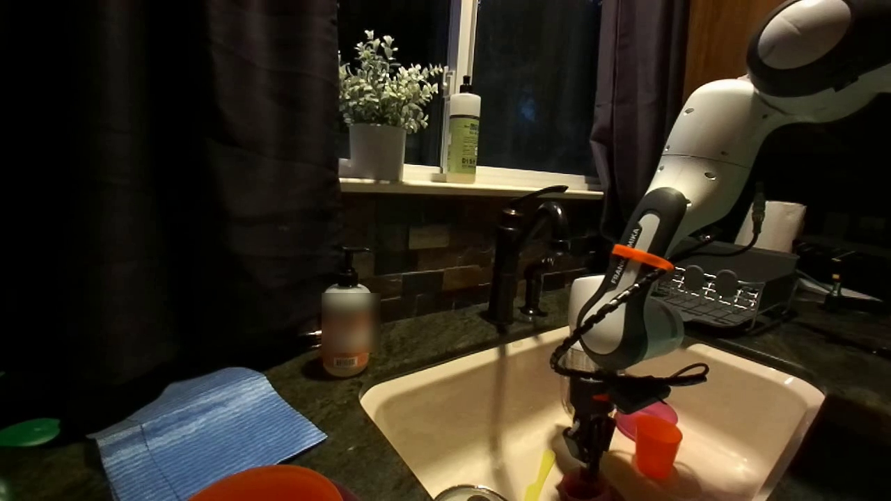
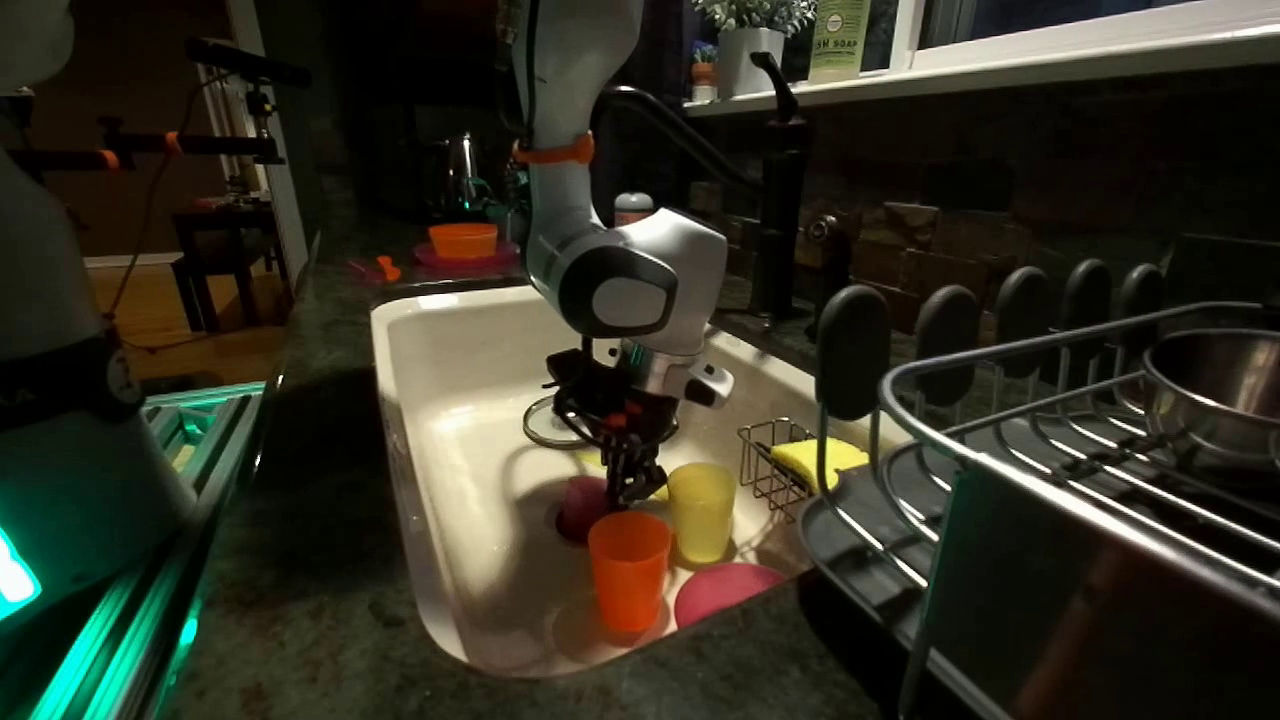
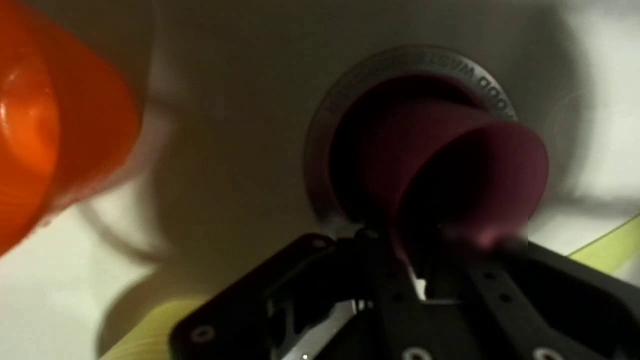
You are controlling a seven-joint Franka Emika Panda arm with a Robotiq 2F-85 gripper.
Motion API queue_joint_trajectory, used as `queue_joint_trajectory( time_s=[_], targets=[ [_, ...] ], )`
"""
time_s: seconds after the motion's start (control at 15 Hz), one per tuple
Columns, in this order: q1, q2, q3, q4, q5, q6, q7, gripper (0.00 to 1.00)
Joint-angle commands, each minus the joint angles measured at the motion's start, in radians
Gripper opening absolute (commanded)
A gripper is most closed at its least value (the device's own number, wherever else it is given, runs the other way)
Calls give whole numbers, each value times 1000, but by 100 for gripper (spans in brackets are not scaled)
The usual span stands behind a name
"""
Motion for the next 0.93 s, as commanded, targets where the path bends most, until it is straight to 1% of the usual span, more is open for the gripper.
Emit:
queue_joint_trajectory(
  time_s=[0.0, 0.07, 0.13, 0.27, 0.53, 0.6, 0.8, 0.87],
  targets=[
    [-28, -37, 51, -15, 17, -34, -77, 0],
    [-36, -46, 59, -20, 18, -41, -100, 2],
    [-53, -55, 81, -26, 24, -45, -127, 1],
    [-72, -80, 104, -38, 25, -48, -179, 2],
    [-121, -104, 177, -47, 12, -21, -340, 2],
    [-124, -106, 188, -46, 6, -16, -375, 2],
    [-137, -87, 260, -30, 11, 5, -438, 2],
    [-121, -90, 267, -24, 2, 2, -439, 2]
  ],
)
